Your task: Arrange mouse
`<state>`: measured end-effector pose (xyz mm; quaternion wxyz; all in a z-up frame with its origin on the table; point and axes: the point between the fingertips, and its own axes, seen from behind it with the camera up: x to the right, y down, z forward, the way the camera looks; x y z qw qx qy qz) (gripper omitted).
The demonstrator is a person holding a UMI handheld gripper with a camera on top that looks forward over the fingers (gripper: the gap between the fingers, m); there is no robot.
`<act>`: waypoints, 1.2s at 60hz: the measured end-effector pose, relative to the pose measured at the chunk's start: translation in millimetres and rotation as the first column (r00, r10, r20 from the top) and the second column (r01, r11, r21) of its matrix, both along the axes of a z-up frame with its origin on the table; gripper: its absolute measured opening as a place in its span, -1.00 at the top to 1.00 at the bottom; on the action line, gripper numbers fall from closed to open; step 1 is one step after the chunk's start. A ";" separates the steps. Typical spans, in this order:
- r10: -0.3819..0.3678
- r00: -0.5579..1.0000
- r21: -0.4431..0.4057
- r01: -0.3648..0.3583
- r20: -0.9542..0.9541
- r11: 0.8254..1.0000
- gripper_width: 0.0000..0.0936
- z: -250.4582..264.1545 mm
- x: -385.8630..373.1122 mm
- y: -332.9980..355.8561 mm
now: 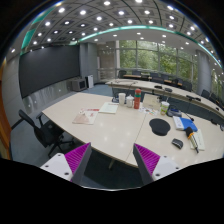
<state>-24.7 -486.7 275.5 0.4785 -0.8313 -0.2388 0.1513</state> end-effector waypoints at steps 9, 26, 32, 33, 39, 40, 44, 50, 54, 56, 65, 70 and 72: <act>-0.060 0.997 -0.020 0.061 0.039 0.998 -0.83 -33.4 49.1 21.2; -0.256 0.952 -0.062 0.269 0.170 0.961 -0.83 -127.8 175.7 74.8; -0.334 0.919 -0.068 0.354 0.209 0.933 -0.84 -161.5 228.1 111.5; -0.348 0.913 -0.068 0.369 0.215 0.927 -0.84 -165.7 234.1 118.8; -0.422 0.878 -0.045 0.443 0.225 0.896 -0.84 -192.1 275.5 172.9; -0.433 0.872 -0.041 0.453 0.227 0.890 -0.84 -194.1 280.7 182.7; -0.469 0.853 -0.019 0.486 0.229 0.874 -0.84 -211.5 305.2 223.0; -0.497 0.838 -0.002 0.510 0.226 0.860 -0.84 -231.8 324.1 279.3; -0.501 0.832 -0.005 0.517 0.238 0.856 -0.83 -248.5 334.6 310.3; -0.504 0.829 -0.009 0.521 0.244 0.853 -0.83 -256.2 338.9 323.5; -0.505 0.825 -0.052 0.533 0.253 0.845 -0.82 -282.1 348.1 363.9; -0.505 0.833 -0.063 0.530 0.225 0.846 -0.82 -281.2 347.1 382.7; -0.499 0.837 -0.069 0.524 0.223 0.849 -0.84 -281.2 346.7 388.6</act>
